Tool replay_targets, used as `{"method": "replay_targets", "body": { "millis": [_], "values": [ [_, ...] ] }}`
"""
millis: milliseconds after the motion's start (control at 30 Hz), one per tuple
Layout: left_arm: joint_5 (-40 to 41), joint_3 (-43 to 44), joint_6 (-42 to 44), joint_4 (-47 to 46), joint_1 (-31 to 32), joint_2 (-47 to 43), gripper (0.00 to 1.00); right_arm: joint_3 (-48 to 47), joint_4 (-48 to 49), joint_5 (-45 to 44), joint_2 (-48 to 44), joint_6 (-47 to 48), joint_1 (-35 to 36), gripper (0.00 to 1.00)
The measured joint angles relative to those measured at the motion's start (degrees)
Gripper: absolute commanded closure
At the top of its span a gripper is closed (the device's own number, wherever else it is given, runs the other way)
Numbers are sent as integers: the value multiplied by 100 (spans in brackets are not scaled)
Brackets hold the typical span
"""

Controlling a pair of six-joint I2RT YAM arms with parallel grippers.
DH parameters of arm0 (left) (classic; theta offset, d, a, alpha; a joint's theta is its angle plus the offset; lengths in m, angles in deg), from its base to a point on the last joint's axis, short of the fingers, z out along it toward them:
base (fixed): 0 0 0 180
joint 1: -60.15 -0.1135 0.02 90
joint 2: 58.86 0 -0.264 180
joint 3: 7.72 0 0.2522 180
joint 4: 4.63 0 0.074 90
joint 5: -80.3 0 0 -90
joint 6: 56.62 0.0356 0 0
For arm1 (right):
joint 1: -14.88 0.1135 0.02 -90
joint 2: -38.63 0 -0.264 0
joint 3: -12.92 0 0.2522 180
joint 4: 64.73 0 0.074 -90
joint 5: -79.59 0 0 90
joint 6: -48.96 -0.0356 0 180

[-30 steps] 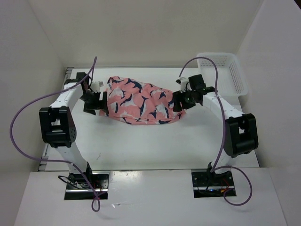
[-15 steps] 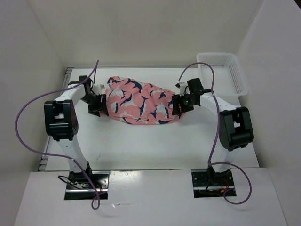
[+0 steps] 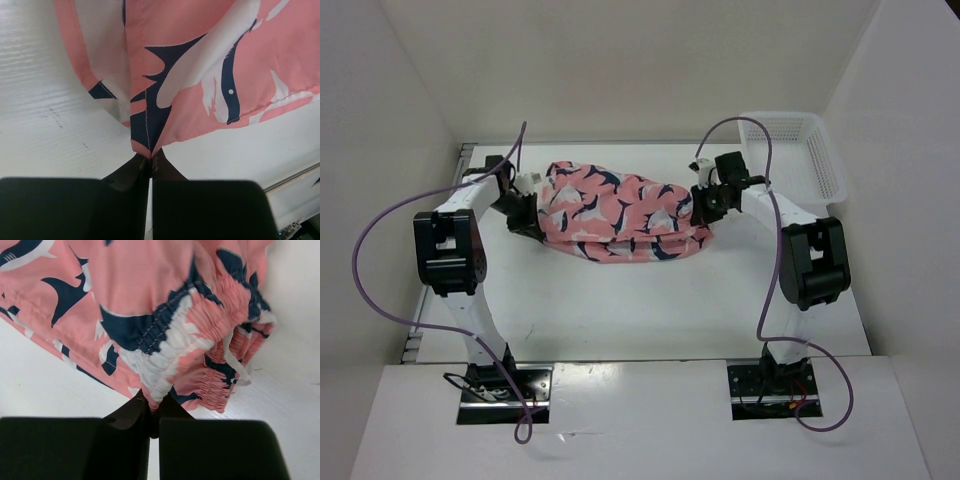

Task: Fold and stack the shorts
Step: Fold the shorts

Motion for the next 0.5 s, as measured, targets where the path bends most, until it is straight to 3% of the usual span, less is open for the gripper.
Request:
{"method": "replay_targets", "body": {
  "millis": [233, 500],
  "values": [
    [203, 643, 2, 271, -2, -59, 100, -680, -533, 271, -55, 684, -26, 100],
    [35, 1040, 4, 367, 234, -584, 100, -579, -922, 704, -306, 988, -511, 100]
  ]
}}
